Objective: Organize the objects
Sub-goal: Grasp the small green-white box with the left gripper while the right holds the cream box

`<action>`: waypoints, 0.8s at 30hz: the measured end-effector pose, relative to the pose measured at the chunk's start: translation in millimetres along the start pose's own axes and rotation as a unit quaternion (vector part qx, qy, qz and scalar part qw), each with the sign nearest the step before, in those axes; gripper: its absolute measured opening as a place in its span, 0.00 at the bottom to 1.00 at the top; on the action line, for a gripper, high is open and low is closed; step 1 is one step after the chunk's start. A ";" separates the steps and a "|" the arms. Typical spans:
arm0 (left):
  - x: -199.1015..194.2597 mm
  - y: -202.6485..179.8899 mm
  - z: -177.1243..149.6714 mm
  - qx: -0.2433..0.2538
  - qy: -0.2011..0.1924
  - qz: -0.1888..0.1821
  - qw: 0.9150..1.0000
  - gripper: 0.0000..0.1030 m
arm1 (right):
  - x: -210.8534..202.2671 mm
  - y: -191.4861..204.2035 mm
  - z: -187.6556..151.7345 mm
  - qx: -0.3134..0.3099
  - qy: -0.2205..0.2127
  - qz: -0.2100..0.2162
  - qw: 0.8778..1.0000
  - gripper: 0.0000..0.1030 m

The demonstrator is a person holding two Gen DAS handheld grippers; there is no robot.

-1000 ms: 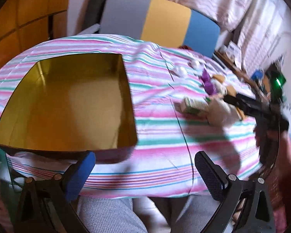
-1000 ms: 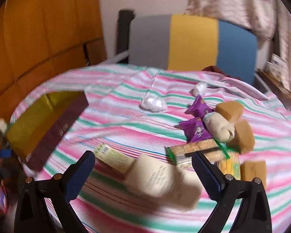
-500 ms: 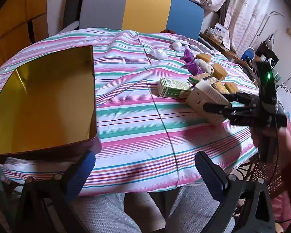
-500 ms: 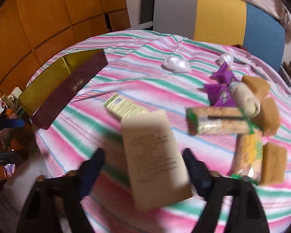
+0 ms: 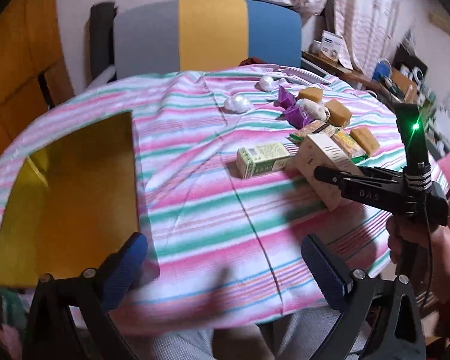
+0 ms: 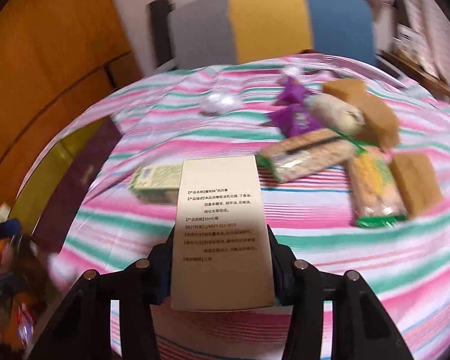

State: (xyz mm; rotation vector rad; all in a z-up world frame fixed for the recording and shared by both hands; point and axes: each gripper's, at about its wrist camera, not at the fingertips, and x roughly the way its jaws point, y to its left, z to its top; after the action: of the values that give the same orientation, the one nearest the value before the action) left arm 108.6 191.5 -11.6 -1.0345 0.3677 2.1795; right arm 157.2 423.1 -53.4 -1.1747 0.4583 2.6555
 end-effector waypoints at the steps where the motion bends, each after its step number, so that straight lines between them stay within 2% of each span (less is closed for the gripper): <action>1: 2.7 -3.4 4.1 0.012 -0.002 0.002 1.000 1.00 | -1.8 -3.2 -1.2 0.011 -0.005 -0.018 1.000 0.48; 2: 7.1 -8.3 9.8 0.027 -0.004 0.004 1.000 1.00 | -3.9 -6.6 -3.5 0.021 -0.009 -0.036 0.999 0.48; 4: 14.8 -16.6 19.1 0.050 -0.006 0.006 0.999 1.00 | -6.4 -11.8 -7.7 0.034 -0.010 -0.046 0.998 0.49; 10: 53.3 -47.4 50.8 0.121 0.002 -0.004 0.993 1.00 | -11.9 -19.1 -16.1 0.055 -0.016 -0.036 0.998 0.50; 15: 83.9 -59.0 70.1 0.141 0.012 -0.022 0.990 1.00 | -10.3 -17.8 -22.2 0.063 -0.013 -0.035 0.997 0.51; 19: 107.1 -56.3 79.1 0.155 0.011 -0.016 0.988 0.99 | -12.8 -18.9 -25.0 0.071 -0.015 -0.033 0.997 0.51; 20: 112.9 -57.2 79.6 0.166 0.014 -0.007 0.986 0.96 | -12.9 -19.1 -25.2 0.073 -0.014 -0.032 0.997 0.51; 22: 121.5 -60.4 78.9 0.189 0.019 0.003 0.982 0.84 | -12.2 -19.5 -25.7 0.076 -0.011 -0.031 0.997 0.52; 24: 130.7 -64.5 75.5 0.213 0.027 0.005 0.977 0.79 | -10.4 -20.6 -27.5 0.080 -0.005 -0.030 0.996 0.52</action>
State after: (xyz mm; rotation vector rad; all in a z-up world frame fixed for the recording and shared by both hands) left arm 51.6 337.4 -60.7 -0.8476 0.8260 1.9621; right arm 189.1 431.8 -67.2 -1.1084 0.6112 2.5205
